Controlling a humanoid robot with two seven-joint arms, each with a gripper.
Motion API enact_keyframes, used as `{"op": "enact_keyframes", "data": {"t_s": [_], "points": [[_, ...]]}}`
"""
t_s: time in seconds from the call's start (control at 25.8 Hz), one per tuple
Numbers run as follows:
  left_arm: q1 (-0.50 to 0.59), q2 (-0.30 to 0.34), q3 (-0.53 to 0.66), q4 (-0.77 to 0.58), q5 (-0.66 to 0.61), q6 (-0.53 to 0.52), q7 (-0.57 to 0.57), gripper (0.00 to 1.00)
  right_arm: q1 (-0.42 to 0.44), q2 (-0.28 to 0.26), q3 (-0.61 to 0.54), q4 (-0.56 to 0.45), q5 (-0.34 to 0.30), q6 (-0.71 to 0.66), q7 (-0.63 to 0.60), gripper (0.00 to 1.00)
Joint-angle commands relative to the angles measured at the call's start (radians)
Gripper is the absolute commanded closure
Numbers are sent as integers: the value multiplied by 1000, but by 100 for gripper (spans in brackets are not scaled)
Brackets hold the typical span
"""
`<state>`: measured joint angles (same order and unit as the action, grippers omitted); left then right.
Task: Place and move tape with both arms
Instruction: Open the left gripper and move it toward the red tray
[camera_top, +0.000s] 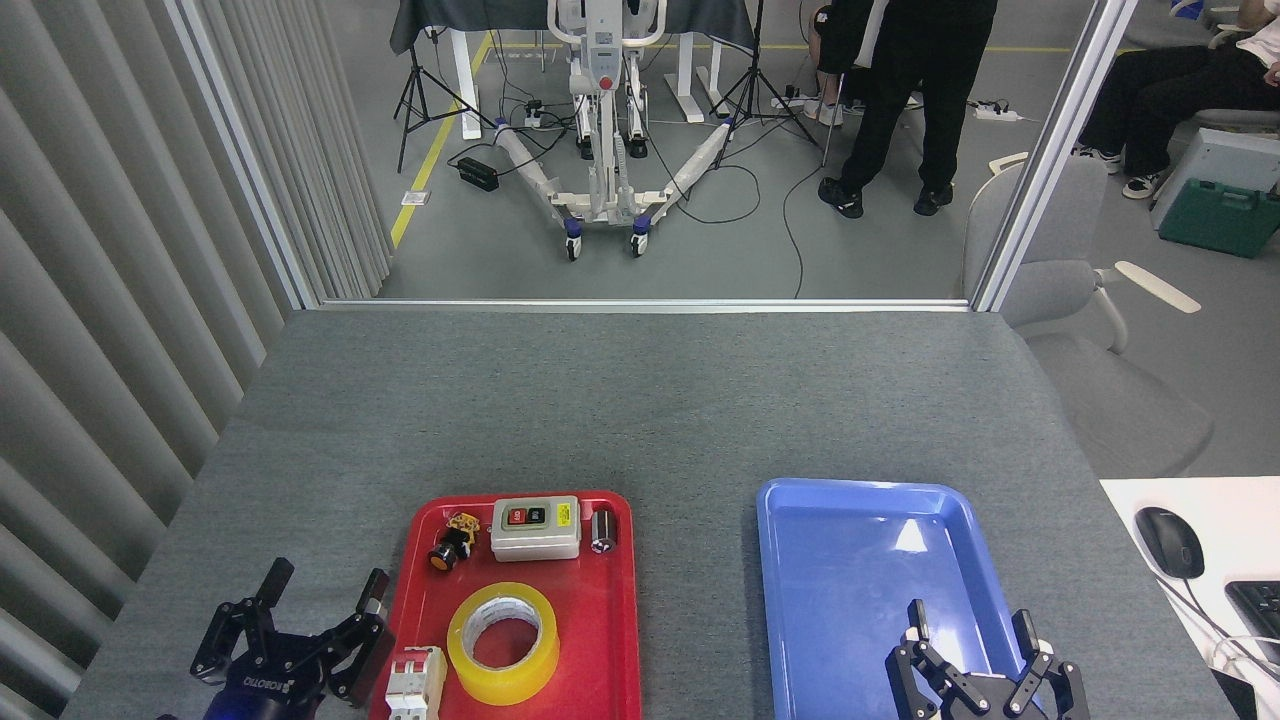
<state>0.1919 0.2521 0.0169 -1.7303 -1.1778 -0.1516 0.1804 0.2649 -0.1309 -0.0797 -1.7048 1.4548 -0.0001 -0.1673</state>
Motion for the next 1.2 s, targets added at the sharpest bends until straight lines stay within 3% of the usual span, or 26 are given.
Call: {"op": "enact_keyframes", "data": {"t_s": [0.0, 0.19, 0.89, 1.05, 1.16], "points": [[9, -14, 57, 0, 1, -48, 11, 0, 0, 0, 0, 1, 1, 0, 0, 0], [6, -22, 71, -2, 4, -117, -65, 0, -1, 0, 0, -1, 1, 0, 0, 0], [-5, -13, 97, 2, 9, -128, -45, 0, 2, -4, 5, 1, 1, 0, -1, 0], [-9, 50, 92, 2, 18, -184, 31, 0, 11, -16, 5, 1, 1, 0, 0, 0], [-49, 59, 89, 11, 24, -177, 64, 0, 14, -21, 5, 1, -1, 0, 0, 0]]}}
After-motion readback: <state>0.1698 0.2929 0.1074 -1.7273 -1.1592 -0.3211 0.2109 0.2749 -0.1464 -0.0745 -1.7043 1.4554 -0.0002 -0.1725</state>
